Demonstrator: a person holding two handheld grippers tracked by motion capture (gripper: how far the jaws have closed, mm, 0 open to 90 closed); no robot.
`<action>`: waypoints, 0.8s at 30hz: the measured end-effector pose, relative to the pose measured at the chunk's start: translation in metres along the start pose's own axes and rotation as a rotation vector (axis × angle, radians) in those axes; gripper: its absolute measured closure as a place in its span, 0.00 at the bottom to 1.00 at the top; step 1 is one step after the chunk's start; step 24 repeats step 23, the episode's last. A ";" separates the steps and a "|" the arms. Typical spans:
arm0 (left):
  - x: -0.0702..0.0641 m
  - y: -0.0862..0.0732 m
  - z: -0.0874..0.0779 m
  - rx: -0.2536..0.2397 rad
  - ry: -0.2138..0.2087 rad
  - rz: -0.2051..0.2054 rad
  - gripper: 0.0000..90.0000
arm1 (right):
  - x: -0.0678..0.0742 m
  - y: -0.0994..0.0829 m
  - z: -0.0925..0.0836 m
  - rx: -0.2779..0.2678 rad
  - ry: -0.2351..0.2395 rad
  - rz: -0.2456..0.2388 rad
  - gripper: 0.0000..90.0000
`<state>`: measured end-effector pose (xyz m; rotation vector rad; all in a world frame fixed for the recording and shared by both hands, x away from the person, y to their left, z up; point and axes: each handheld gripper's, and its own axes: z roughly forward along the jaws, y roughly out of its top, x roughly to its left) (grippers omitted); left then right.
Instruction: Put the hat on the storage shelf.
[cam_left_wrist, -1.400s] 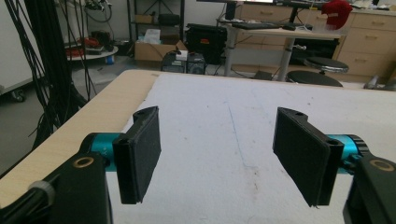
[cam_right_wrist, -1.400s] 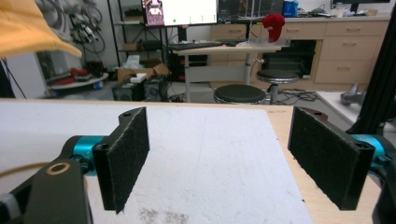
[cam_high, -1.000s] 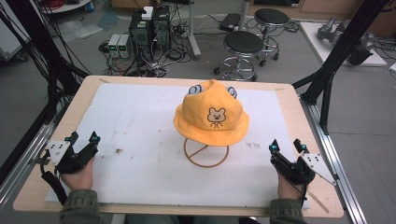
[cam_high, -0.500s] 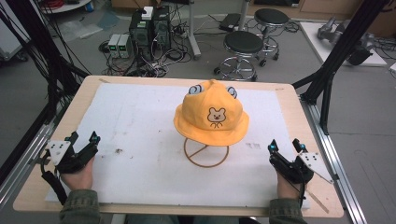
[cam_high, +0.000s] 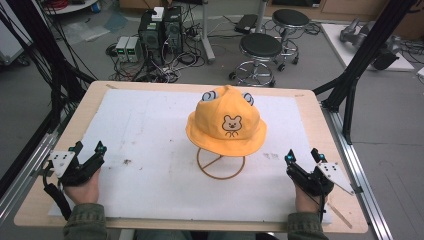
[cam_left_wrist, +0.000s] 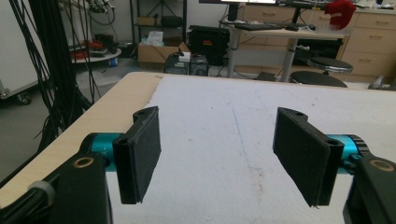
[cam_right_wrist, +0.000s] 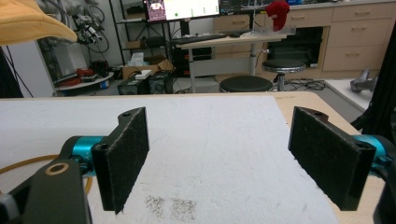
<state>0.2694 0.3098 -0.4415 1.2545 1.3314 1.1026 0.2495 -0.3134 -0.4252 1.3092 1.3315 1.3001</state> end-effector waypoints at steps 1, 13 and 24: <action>0.000 0.000 0.000 -0.001 -0.001 -0.002 0.36 | 0.000 0.000 0.000 0.003 0.001 0.001 0.21; -0.001 0.000 0.001 0.003 -0.002 -0.002 0.36 | 0.000 -0.001 0.002 0.015 0.003 0.009 0.21; 0.001 -0.001 0.000 0.006 0.003 -0.004 0.36 | -0.001 -0.001 0.004 0.026 0.005 0.015 0.22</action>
